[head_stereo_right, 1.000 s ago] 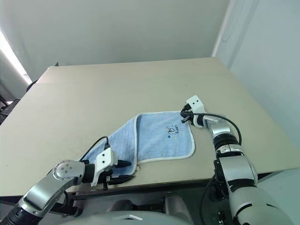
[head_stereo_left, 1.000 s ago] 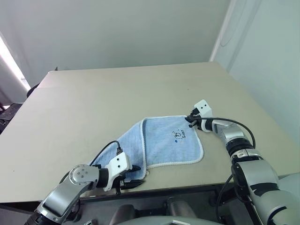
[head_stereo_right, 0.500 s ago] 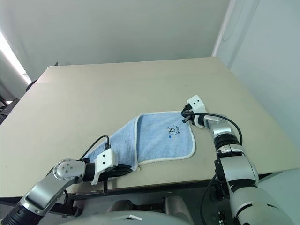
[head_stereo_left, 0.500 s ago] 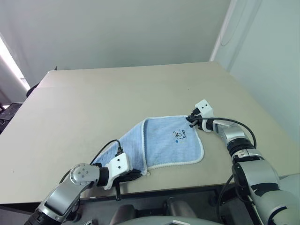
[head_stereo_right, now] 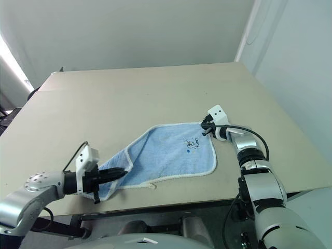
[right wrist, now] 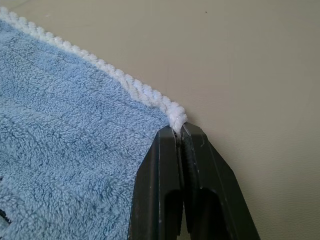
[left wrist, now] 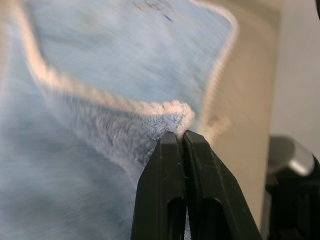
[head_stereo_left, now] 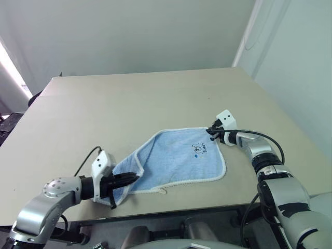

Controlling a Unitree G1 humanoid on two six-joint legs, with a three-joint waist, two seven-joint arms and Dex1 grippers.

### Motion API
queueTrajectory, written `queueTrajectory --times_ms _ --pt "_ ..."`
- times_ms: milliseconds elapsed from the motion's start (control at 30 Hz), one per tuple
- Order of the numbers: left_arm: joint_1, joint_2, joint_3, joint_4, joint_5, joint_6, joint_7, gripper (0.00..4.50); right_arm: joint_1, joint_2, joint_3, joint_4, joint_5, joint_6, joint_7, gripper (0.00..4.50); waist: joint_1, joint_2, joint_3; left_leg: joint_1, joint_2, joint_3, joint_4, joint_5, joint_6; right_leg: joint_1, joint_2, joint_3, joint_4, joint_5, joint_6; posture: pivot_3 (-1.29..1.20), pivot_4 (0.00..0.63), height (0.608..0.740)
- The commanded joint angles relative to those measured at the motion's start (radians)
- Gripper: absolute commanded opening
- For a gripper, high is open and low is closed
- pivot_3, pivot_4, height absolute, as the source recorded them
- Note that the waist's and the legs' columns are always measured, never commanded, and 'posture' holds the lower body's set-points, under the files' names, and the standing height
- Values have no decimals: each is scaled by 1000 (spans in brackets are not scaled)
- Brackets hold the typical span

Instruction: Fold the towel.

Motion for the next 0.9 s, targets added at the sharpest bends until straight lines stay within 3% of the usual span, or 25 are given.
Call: queueTrajectory --times_ms 33,267,467,733,900 --pt "-95 0 118 88 -53 29 43 26 6 -25 -22 16 0 7 -26 0 0 0 0 -1 0 0 1 0 0 -1 0 0 0 0 0 0 0 740" --pt "-358 -23 179 445 36 -54 134 26 -25 -28 -93 -60 97 4 64 0 1 2 1 -8 -1 0 0 0 0 -9 2 -1 2 3 2 0 0 740" --pt "-613 -88 163 786 180 -275 247 26 -94 -19 -186 -96 193 -13 79 0 2 2 1 -27 -1 0 0 2 -3 -28 0 -1 3 11 3 0 0 740" --pt "-1018 -109 130 1342 368 -673 344 26 -288 -8 -218 71 156 -193 -105 0 3 2 2 -28 -1 -1 -3 4 -7 -31 -1 -2 2 13 0 0 0 740" --pt "-1175 -95 170 1531 381 -912 331 26 -385 -19 -228 149 127 -380 -201 0 0 2 2 -31 -2 0 -5 4 -7 -34 -3 -1 2 14 2 0 0 740"
